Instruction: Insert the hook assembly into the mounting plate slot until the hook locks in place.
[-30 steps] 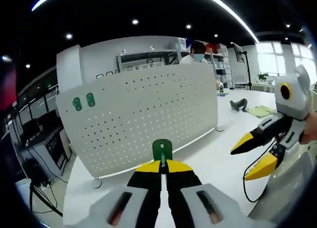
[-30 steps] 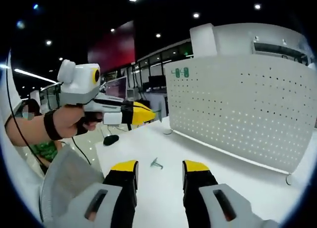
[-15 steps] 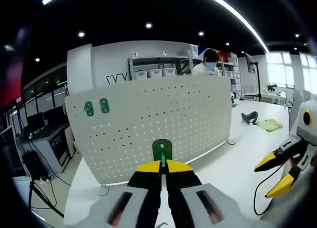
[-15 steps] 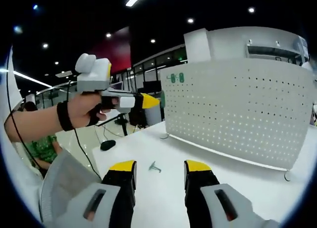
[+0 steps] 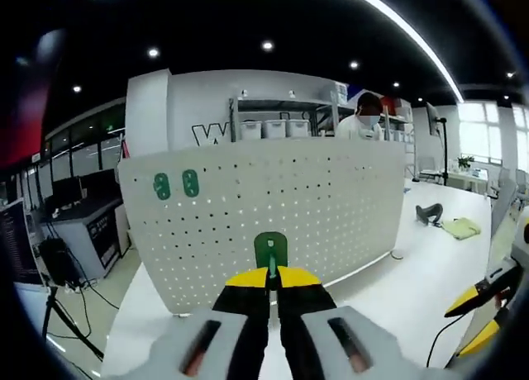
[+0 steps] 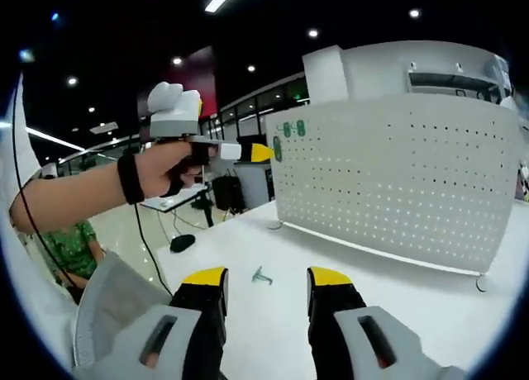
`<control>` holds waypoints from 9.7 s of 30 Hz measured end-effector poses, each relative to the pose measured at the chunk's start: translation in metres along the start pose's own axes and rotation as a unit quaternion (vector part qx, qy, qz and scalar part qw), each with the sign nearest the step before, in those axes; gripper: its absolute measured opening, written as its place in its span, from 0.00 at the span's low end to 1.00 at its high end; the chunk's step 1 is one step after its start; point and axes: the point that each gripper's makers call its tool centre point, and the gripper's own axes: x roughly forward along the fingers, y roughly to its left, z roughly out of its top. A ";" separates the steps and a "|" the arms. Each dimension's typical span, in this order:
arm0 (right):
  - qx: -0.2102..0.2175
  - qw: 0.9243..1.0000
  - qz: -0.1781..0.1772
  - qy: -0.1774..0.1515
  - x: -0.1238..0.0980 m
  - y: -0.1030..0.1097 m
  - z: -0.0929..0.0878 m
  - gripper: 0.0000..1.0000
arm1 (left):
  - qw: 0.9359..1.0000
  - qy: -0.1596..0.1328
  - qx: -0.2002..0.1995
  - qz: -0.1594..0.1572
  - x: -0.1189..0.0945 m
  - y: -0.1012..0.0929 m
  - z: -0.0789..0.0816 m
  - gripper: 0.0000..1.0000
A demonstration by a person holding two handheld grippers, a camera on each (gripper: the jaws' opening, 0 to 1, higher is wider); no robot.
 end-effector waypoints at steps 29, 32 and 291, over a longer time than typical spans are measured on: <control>-0.038 0.999 0.001 -0.021 -0.001 -0.008 0.003 0.48 | 0.999 -0.017 -0.026 0.035 0.052 0.024 0.038 0.02; -0.035 0.999 -0.002 -0.026 0.000 -0.010 0.005 0.49 | 0.999 -0.018 -0.028 0.042 0.059 0.028 0.043 0.02; -0.022 0.987 -0.092 0.133 0.055 0.044 -0.052 0.46 | 0.930 0.162 0.059 -0.324 0.001 0.013 -0.270 0.41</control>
